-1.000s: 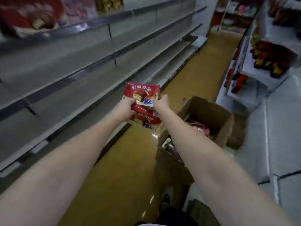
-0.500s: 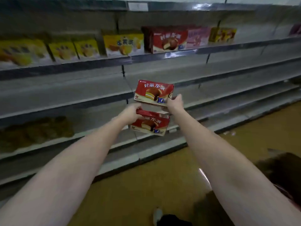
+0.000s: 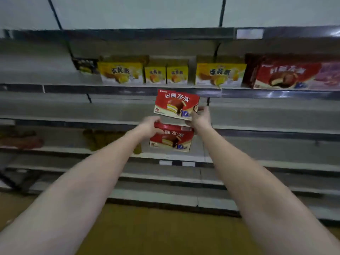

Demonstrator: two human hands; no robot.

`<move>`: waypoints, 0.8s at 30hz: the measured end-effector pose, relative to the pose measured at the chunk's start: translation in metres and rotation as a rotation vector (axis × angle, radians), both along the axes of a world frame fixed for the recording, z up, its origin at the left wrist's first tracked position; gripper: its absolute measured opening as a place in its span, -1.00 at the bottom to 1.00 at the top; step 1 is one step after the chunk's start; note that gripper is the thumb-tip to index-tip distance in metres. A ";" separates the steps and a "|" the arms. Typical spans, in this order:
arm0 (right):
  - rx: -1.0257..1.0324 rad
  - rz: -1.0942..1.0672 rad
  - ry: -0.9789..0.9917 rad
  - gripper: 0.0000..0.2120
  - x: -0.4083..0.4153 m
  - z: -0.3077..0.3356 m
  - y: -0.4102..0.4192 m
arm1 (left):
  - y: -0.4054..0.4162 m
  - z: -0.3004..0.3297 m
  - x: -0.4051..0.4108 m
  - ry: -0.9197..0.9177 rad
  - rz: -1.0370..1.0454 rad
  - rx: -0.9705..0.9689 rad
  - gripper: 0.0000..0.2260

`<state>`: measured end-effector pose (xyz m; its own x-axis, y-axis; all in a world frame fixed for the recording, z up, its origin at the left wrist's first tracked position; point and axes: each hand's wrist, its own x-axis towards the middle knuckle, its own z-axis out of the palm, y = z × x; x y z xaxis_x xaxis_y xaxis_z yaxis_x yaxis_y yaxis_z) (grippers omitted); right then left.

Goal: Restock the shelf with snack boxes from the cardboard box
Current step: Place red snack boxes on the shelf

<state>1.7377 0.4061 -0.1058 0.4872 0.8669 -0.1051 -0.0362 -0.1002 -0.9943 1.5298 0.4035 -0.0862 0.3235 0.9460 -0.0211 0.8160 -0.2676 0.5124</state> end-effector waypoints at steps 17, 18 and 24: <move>0.231 0.254 -0.099 -0.54 -0.072 0.021 0.109 | 0.053 0.032 -0.073 -0.007 0.282 0.093 -0.64; 0.240 0.260 -0.105 -0.53 -0.077 0.021 0.114 | 0.056 0.035 -0.079 -0.030 0.299 0.081 -0.60; 0.250 0.266 -0.193 -0.55 -0.121 0.034 0.142 | 0.078 0.045 -0.134 -0.105 0.340 0.042 -0.55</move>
